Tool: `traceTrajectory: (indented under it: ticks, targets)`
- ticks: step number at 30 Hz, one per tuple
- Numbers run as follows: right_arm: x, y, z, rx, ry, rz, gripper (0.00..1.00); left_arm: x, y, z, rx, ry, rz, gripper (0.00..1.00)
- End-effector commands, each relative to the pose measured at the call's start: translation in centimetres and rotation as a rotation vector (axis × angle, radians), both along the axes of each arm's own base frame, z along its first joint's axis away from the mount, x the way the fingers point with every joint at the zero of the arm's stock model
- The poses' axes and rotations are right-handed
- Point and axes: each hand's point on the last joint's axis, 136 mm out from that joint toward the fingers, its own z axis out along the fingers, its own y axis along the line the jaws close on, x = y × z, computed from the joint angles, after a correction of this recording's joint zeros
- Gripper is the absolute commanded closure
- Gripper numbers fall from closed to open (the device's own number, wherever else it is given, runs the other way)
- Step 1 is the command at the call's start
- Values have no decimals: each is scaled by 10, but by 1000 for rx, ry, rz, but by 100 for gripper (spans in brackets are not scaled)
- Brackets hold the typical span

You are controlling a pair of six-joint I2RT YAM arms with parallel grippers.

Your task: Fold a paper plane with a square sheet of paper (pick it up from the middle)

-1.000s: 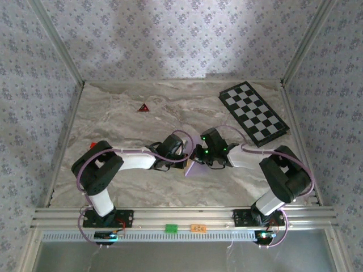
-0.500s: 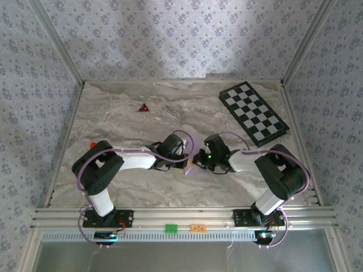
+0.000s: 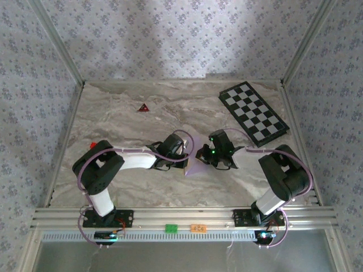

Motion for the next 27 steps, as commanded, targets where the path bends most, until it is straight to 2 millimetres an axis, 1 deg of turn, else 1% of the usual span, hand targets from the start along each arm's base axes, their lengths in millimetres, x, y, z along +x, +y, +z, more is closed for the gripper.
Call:
traceTrajectory:
  ticks: [1, 4, 6, 9, 11, 13, 14, 16, 18, 21, 24, 27]
  targets:
    - [-14, -17, -29, -88, 91, -26, 100, -8, 9, -17, 73, 50, -14, 100]
    - [-21, -26, -40, -116, 124, -57, 100, -9, 9, -18, 73, 53, -16, 100]
    - [-20, -25, -36, -100, 119, -54, 100, -9, 9, -18, 73, 55, -16, 100]
    - [-12, -17, -15, -58, 78, -28, 100, -9, 10, -18, 74, 55, -18, 100]
    - [-5, -11, 1, -30, 44, -6, 100, -10, 11, -18, 80, 55, -22, 100]
    - [3, -9, 14, 6, 14, -4, 100, -10, 11, -19, 83, 57, -22, 100]
    - [8, -8, 19, 26, 0, -7, 100, -10, 11, -19, 83, 58, -23, 100]
    - [14, -12, 21, 34, -6, -21, 100, -10, 10, -19, 82, 58, -25, 100]
    - [16, -14, 18, 41, 4, -23, 100, -10, 10, -18, 81, 57, -23, 100]
    - [15, -15, 6, 41, 37, -27, 100, -9, 9, -17, 77, 56, -23, 100]
    - [9, -20, -11, 18, 72, -49, 100, -10, 9, -18, 80, 57, -24, 100]
    - [2, -32, -30, -17, 119, -85, 100, -10, 10, -18, 81, 58, -22, 100]
